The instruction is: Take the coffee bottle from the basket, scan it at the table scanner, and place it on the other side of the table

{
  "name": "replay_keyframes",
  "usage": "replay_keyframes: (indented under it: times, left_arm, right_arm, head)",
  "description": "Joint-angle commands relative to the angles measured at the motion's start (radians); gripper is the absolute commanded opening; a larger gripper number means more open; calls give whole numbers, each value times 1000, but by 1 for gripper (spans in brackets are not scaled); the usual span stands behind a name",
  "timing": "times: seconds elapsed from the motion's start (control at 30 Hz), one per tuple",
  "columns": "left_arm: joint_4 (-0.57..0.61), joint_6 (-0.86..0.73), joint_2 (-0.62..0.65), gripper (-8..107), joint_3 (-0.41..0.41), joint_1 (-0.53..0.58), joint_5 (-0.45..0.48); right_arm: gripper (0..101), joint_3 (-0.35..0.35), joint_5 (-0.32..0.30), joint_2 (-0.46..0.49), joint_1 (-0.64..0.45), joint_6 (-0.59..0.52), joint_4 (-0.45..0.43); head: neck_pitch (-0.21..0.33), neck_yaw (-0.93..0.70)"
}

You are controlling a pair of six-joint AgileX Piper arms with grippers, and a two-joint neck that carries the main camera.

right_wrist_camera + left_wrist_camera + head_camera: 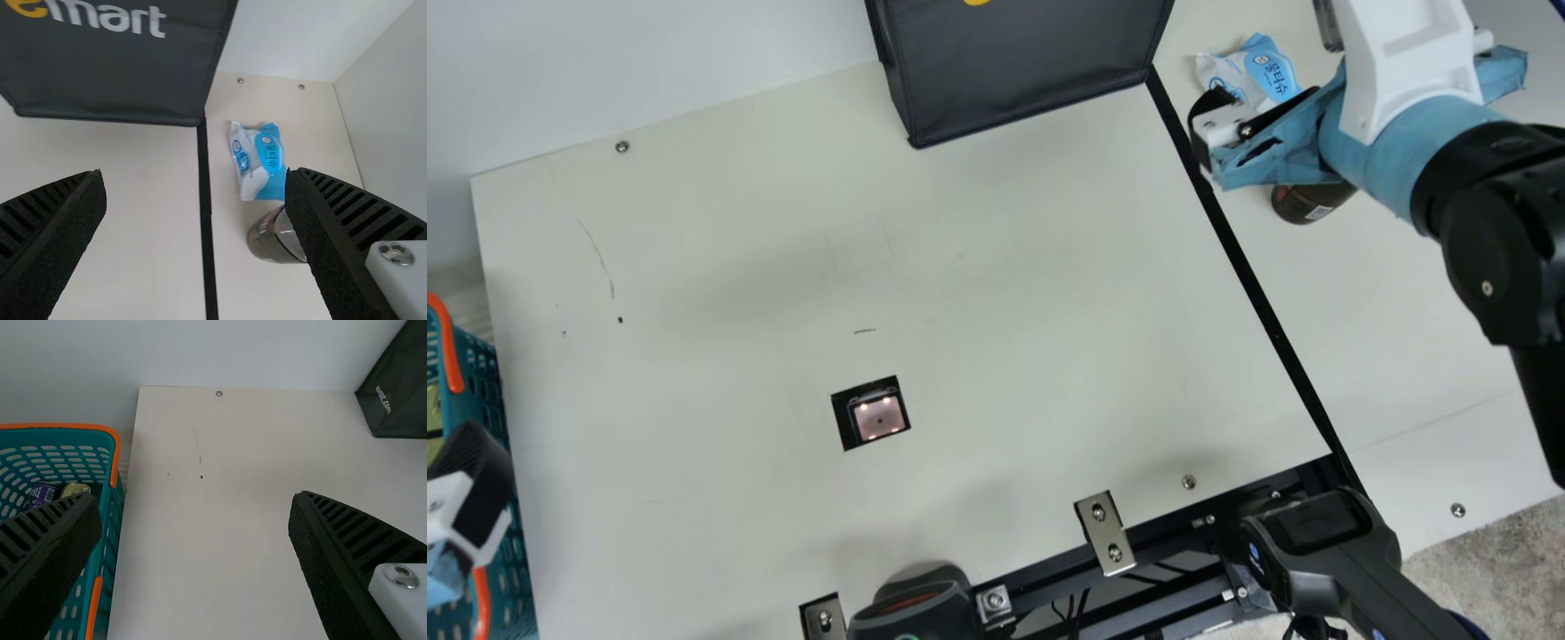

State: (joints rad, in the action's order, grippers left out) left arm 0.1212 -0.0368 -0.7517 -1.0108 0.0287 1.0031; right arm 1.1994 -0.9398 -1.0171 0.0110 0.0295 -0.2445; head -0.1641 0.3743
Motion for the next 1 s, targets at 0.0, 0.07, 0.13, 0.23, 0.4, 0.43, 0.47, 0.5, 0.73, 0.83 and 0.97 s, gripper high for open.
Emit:
replay_keyframes:
  times: [0.0, 0.07, 0.13, 0.23, 0.4, 0.43, 0.47, 0.5, 0.73, 0.83, 0.97]
  left_arm:
    - [0, 0, 0, 90, 0, 0, 0]
    - [-16, 6, -1, 90, -32, 0, 35]
    - [-32, 12, -1, 90, -64, 0, 70]
    - [-56, 21, -2, 90, -112, 0, 122]
    - [-95, 37, -4, 90, -192, -1, 210]
    - [-95, 37, -4, 90, -193, -1, 210]
    - [-94, 37, -3, 90, -180, 0, 196]
    - [-94, 37, -3, 90, -189, 0, 205]
    - [-94, 37, -3, 90, -193, 0, 209]
    - [-94, 37, -3, 90, -193, 0, 212]
    - [-94, 37, -3, 90, -193, 0, 212]
  right_arm:
    - [95, 9, -30, 4, 91, 83, -49]
    - [95, 6, -45, 37, 19, 14, 17]
    - [95, 8, -79, 72, 16, 7, 49]
    - [95, 11, -129, 124, 12, -2, 96]
    - [95, 15, -214, 212, 5, -18, 175]
    - [95, 16, -231, 229, 4, -21, 191]
    - [95, 17, -248, 247, 3, -25, 207]
    - [95, 18, -265, 264, 1, -28, 223]
    - [95, 20, -282, 278, 2, -29, 228]
    - [95, 20, -282, 278, 2, -29, 228]
    - [95, 20, -282, 279, 2, -29, 228]
  head:
    - [26, 2]
    - [26, -44]
    - [26, -91]
    - [26, -161]
    - [26, -277]
    - [26, -301]
    - [26, -324]
    - [26, -347]
    - [26, -347]
    - [26, -347]
    - [26, -347]
